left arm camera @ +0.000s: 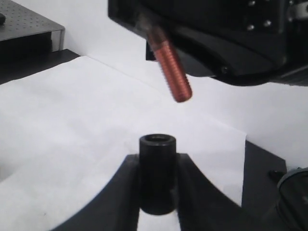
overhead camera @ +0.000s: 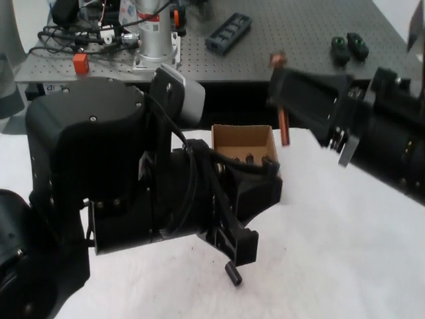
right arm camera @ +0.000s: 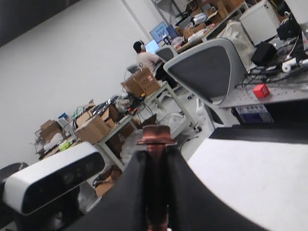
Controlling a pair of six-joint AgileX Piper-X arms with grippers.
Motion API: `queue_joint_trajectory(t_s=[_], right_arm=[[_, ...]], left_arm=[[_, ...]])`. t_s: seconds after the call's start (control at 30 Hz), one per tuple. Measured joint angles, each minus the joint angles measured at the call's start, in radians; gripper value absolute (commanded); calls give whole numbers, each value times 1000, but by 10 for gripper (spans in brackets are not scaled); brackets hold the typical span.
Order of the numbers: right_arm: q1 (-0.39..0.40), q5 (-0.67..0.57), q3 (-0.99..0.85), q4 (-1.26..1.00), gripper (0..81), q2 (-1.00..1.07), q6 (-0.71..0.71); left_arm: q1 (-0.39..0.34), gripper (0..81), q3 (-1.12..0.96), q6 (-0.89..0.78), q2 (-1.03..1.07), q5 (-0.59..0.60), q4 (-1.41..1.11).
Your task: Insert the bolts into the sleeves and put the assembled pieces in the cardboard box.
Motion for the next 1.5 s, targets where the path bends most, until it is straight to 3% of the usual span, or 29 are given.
queue_joint_trajectory(t_s=[0.4, 1.27, 1.5], right_arm=[[0, 55, 0, -73, 68, 0, 13], [1, -49, 0, -47, 68, 0, 13], [1, -49, 0, -54, 68, 0, 13]], left_arm=[[0, 7, 0, -72, 0, 2, -88], [0, 7, 0, -155, 0, 55, -102], [-2, 7, 0, -214, 0, 7, -126]])
